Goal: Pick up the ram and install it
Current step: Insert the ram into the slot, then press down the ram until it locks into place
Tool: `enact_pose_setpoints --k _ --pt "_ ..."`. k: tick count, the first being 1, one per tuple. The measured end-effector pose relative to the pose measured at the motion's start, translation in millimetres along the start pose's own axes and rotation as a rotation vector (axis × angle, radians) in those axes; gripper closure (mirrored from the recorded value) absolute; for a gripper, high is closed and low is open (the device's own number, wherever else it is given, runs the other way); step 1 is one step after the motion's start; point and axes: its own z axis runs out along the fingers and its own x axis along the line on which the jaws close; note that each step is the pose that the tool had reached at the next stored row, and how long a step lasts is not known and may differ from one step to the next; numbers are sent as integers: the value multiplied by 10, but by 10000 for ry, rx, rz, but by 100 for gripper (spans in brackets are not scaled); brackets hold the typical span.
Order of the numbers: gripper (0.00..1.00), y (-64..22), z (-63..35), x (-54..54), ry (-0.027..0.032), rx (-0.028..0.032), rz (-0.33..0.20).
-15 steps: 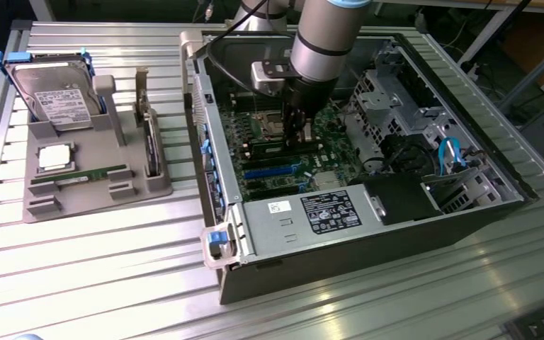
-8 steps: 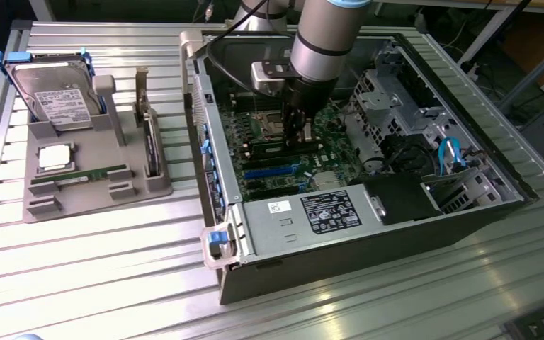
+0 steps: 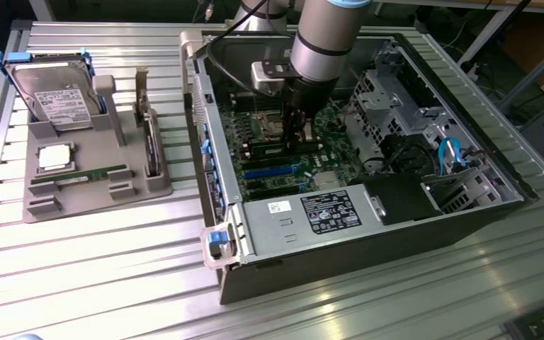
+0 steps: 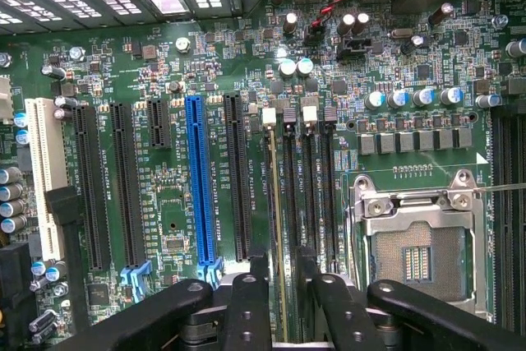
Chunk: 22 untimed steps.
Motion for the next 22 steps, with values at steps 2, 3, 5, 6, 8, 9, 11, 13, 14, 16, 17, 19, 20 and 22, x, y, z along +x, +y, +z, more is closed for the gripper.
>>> enact_pose_setpoints --k 2,3,5,6,8,9,11,13,14,16,17,19,20,22 --pt "73 0 -42 0 -4 1 0" --pt "73 0 -59 1 -4 2 0" --pt "73 1 -115 2 -4 2 0" --pt "73 1 -151 3 -3 1 0" --pt "73 0 -183 3 2 9 -2" --pt "73 0 -185 3 3 9 -2" --pt "73 1 -276 5 42 23 0" --pt "73 2 -401 7 42 27 0" --pt "73 2 -450 9 43 28 0" --pt "73 3 -545 10 38 36 1" --pt "73 3 -547 10 42 34 1" --pt "73 3 -547 10 42 34 1" --pt "73 3 -547 11 41 34 1" --pt "73 3 -547 10 41 34 1"
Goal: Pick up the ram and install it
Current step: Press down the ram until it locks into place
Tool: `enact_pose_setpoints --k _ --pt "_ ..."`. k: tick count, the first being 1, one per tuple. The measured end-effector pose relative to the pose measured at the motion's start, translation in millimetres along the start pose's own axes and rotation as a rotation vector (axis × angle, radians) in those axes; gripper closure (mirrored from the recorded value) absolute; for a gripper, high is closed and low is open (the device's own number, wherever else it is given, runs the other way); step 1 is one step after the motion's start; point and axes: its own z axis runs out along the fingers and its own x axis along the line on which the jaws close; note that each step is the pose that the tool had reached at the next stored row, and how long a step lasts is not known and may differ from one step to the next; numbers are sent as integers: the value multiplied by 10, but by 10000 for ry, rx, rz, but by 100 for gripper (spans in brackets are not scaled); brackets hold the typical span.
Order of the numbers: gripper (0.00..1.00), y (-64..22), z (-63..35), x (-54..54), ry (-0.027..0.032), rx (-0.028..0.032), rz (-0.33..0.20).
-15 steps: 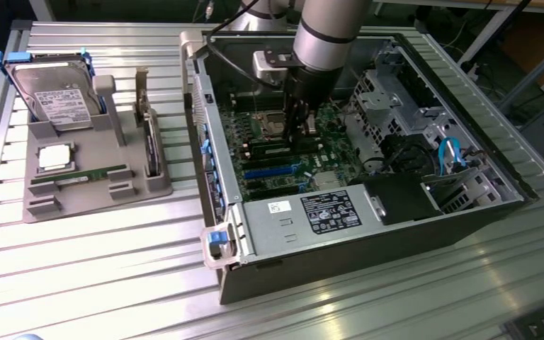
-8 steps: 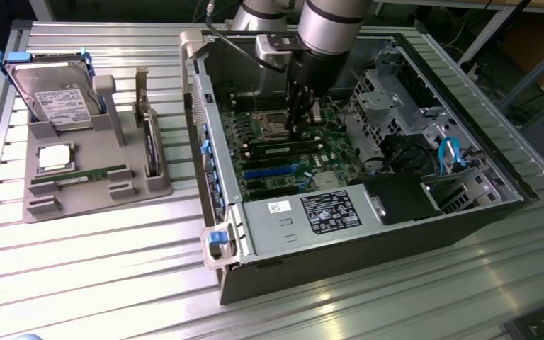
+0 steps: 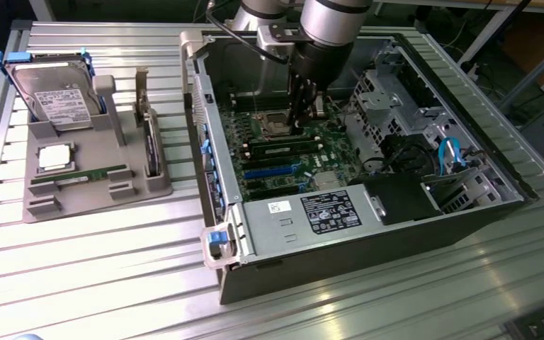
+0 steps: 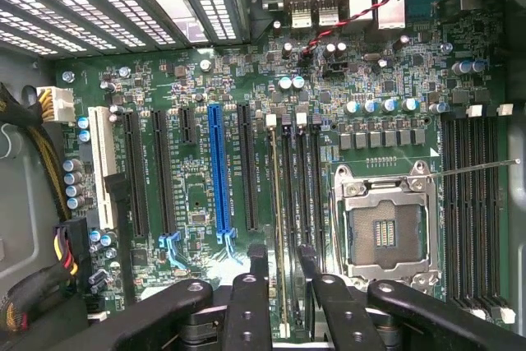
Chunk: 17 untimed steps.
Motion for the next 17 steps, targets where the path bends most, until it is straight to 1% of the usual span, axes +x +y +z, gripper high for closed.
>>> enact_pose_setpoints --k 7,9,15,17 --pt "73 0 0 0 0 0 -1" --pt "87 0 0 0 0 0 0" --pt "87 -2 0 0 0 0 0" --pt "87 -35 -1 -3 2 -1 -3"
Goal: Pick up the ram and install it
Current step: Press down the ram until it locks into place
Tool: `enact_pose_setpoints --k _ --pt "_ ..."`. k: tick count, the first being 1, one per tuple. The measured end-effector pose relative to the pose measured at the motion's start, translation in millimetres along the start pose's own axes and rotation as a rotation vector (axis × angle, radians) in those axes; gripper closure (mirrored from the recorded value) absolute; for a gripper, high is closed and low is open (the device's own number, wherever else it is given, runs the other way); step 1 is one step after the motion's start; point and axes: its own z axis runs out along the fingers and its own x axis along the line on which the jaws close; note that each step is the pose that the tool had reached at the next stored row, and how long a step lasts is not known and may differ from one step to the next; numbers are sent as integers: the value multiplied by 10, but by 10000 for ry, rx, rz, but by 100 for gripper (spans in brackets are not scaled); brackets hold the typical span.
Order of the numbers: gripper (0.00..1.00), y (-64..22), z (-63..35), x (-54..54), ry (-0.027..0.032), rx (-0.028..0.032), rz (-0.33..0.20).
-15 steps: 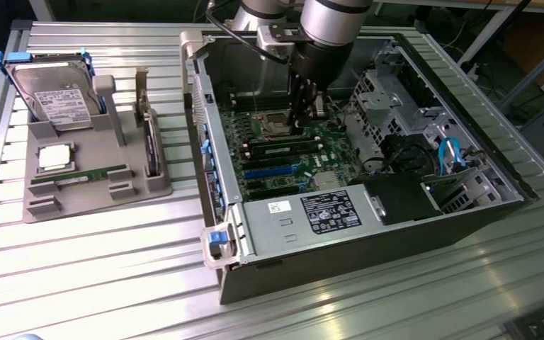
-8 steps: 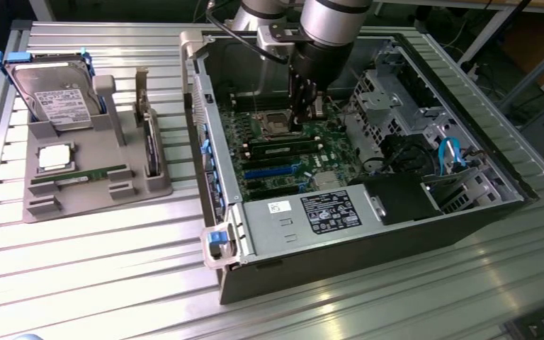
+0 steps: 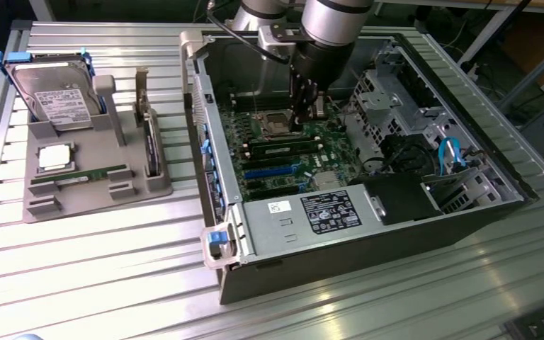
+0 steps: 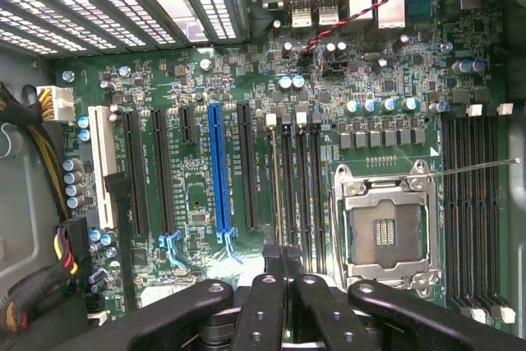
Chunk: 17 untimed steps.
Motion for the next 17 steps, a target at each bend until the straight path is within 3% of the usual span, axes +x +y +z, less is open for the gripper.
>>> enact_pose_setpoints --k 6,9,10,13,17 --pt "87 -218 0 -15 -2 1 -30" --pt "87 -417 -1 -29 -2 2 -69" --pt "87 -448 -2 -31 2 -1 -71" --pt "87 -449 36 -36 27 1 -72" --pt "87 -467 95 -55 108 5 -71"
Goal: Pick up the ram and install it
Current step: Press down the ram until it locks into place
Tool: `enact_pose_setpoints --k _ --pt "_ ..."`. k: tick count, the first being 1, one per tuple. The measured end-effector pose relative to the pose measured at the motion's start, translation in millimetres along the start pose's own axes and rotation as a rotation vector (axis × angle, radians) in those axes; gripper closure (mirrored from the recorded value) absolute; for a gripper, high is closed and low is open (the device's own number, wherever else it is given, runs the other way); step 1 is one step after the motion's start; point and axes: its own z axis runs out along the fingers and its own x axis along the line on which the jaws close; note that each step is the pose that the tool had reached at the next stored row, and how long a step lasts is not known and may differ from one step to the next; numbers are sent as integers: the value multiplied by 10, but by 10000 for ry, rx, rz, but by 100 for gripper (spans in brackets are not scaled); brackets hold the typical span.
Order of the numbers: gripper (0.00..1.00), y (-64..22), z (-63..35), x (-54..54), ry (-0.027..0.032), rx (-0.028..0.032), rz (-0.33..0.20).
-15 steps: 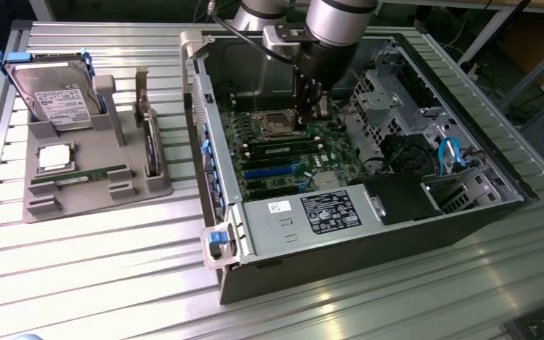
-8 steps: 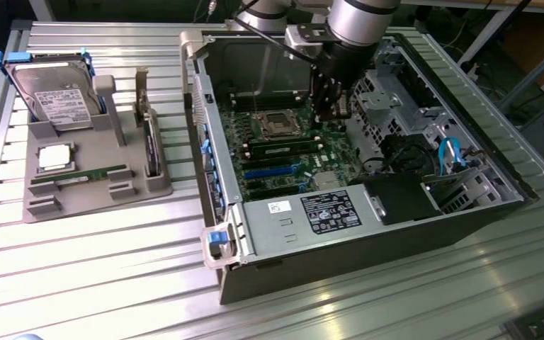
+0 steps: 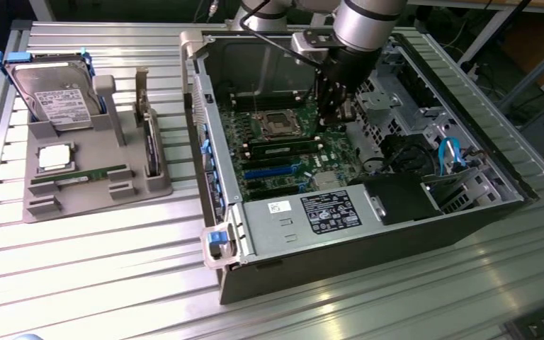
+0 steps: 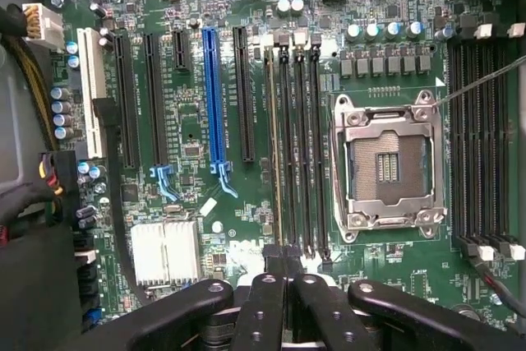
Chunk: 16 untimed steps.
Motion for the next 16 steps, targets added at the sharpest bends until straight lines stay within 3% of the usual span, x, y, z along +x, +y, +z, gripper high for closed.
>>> enact_pose_setpoints --k 1,5,16 --pt "87 -73 130 -58 119 9 -1" --pt "87 -63 214 -67 119 10 -44" --pt "87 -58 291 -70 117 7 -45"
